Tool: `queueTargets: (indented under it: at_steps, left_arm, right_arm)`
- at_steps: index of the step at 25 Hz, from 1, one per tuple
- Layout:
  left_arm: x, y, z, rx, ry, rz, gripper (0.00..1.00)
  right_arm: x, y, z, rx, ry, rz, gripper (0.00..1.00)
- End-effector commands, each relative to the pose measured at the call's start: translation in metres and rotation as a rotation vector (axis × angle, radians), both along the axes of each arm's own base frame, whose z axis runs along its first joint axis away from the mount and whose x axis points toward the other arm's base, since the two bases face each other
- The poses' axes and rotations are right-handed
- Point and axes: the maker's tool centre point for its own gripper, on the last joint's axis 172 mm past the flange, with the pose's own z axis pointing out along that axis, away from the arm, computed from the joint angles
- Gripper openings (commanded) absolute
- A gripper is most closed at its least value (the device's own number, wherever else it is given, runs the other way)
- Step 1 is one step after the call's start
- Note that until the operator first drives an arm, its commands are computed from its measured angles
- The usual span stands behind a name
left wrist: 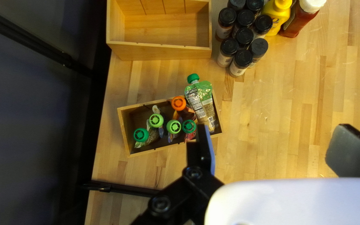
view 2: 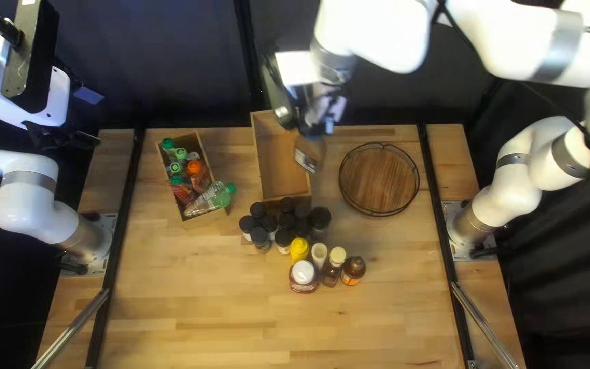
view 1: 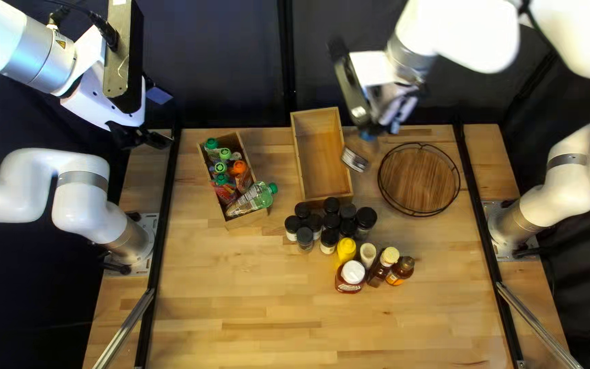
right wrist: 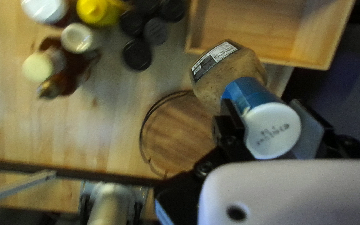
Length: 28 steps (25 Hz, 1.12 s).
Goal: Separate condiments, baby food and spices and place it in 3 different racks/containers
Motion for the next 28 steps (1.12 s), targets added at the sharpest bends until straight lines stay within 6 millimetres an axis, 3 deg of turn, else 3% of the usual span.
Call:
queueTargets:
  at_steps: [1, 11, 28]
  left_arm:
    - [0.0, 0.0, 0.0, 0.0, 0.0, 0.0, 1.0]
    - [0.0, 0.0, 0.0, 0.0, 0.0, 0.0, 1.0]
    - [0.0, 0.0, 0.0, 0.0, 0.0, 0.0, 1.0]
  right_arm:
    - [0.01, -0.028, -0.015, -0.012, 0.001, -0.107, 0.0]
    - [0.019, -0.07, -0.057, 0.013, 0.022, -0.253, 0.0]
    - [0.014, -0.105, -0.11, 0.014, 0.043, -0.349, 0.0]
